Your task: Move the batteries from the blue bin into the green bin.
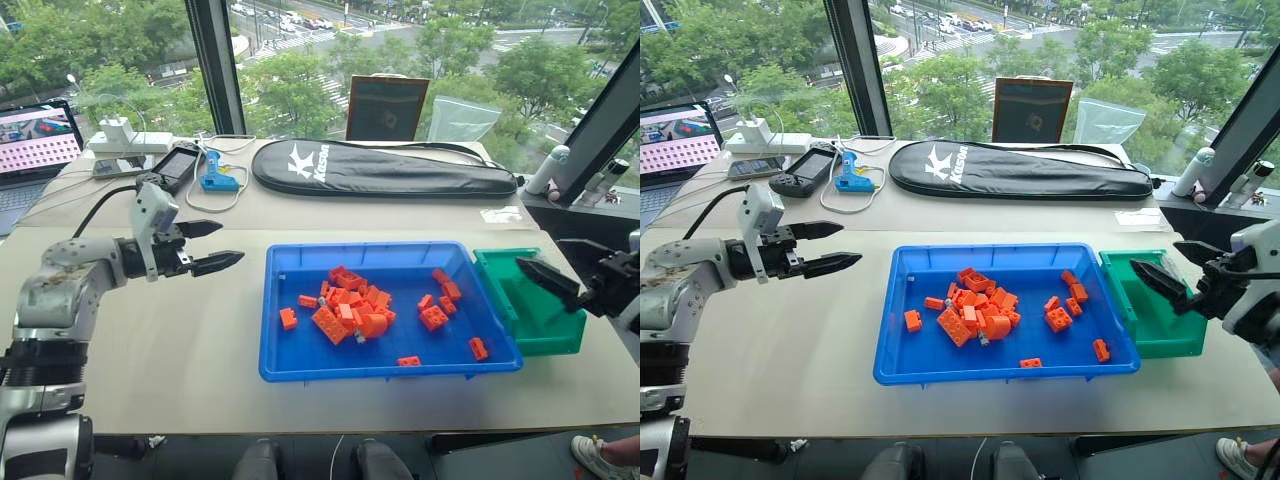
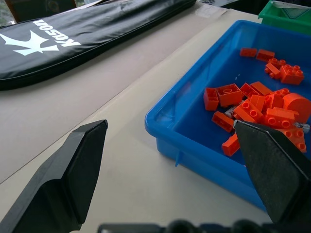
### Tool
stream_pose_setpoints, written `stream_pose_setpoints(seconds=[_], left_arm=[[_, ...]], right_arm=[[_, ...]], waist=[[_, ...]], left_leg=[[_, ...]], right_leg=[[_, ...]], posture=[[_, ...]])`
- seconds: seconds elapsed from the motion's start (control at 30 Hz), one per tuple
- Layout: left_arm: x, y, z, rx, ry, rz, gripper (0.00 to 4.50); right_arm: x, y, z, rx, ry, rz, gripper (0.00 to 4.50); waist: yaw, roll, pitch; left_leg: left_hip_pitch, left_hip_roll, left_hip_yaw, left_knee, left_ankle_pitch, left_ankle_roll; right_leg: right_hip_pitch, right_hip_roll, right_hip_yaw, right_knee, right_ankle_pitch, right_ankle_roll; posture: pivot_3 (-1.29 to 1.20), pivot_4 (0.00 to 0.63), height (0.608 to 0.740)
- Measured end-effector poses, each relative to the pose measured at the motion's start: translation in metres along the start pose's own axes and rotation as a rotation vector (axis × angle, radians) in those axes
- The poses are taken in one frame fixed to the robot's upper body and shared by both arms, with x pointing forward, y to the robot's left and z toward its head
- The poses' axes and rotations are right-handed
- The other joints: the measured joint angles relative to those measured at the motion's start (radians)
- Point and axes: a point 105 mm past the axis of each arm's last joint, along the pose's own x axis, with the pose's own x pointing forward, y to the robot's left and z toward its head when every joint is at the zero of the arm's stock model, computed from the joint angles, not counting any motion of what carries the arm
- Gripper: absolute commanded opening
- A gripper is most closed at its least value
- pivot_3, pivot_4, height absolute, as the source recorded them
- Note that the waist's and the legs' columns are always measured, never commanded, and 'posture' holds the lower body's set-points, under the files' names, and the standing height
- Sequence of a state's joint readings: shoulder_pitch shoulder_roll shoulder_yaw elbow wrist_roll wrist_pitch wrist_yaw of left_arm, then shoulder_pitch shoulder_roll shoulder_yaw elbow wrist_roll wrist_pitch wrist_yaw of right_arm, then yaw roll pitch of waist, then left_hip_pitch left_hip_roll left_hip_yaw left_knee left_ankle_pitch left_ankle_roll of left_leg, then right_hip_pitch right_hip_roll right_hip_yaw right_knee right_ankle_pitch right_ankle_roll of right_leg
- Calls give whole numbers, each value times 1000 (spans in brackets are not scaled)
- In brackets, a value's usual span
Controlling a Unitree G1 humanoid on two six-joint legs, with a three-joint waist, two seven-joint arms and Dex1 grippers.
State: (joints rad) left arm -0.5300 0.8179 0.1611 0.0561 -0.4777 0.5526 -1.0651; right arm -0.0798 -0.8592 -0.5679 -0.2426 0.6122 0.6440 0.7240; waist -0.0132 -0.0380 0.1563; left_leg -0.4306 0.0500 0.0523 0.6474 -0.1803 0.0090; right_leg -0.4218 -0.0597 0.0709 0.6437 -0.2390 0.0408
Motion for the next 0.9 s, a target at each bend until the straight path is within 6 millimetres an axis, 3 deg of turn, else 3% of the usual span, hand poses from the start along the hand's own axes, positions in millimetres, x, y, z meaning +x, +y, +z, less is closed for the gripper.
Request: stream_pose_setpoints(seconds=[0.13,0.23,0.3,0.4,0.5,0.57,0.7,0.9], left_arm=[[3,0,6,-23,-8,-31,4500],[9,-7,43,21,-68,-130,4500],[9,-18,55,54,-68,-208,4500],[4,-30,39,26,28,-282,4500],[-1,-62,18,26,172,-462,4500],[-1,-72,18,53,194,-516,4500],[-4,-76,13,58,214,-524,4500],[-6,-89,13,59,206,-564,4500]], right_arm=[[4,7,4,-12,-1,33,4461],[16,35,21,-129,78,164,4461],[20,51,29,-211,116,235,4461],[29,66,27,-200,159,307,4461],[40,116,32,-278,208,547,4461],[43,141,24,-317,252,670,4461],[58,153,-2,-313,341,734,4461],[72,172,-22,-343,364,836,4461]], waist=[[0,0,0],[-4,0,0],[-7,0,0],[-13,0,0],[-30,0,1],[-26,0,1],[-15,-1,2],[-5,-2,2]], left_leg=[[0,0,0,0,0,0],[0,0,0,1,0,0],[1,0,0,-1,0,0],[0,0,1,-2,0,0],[-1,1,0,-3,0,0],[-1,1,-2,-3,0,0],[-2,0,0,-1,0,0],[-4,1,-1,0,0,0]], right_leg=[[-1,0,0,1,0,0],[-1,0,0,1,0,0],[1,0,0,0,-1,-1],[-2,0,1,0,-1,-1],[-3,1,0,1,-1,-2],[-3,1,-1,1,-2,-2],[-3,-1,-1,0,-2,-2],[-5,0,-1,1,-2,-2]], posture=[[0,150,733],[0,150,733],[0,150,733],[0,150,733],[0,150,733],[0,150,733],[0,150,733],[0,150,733]])
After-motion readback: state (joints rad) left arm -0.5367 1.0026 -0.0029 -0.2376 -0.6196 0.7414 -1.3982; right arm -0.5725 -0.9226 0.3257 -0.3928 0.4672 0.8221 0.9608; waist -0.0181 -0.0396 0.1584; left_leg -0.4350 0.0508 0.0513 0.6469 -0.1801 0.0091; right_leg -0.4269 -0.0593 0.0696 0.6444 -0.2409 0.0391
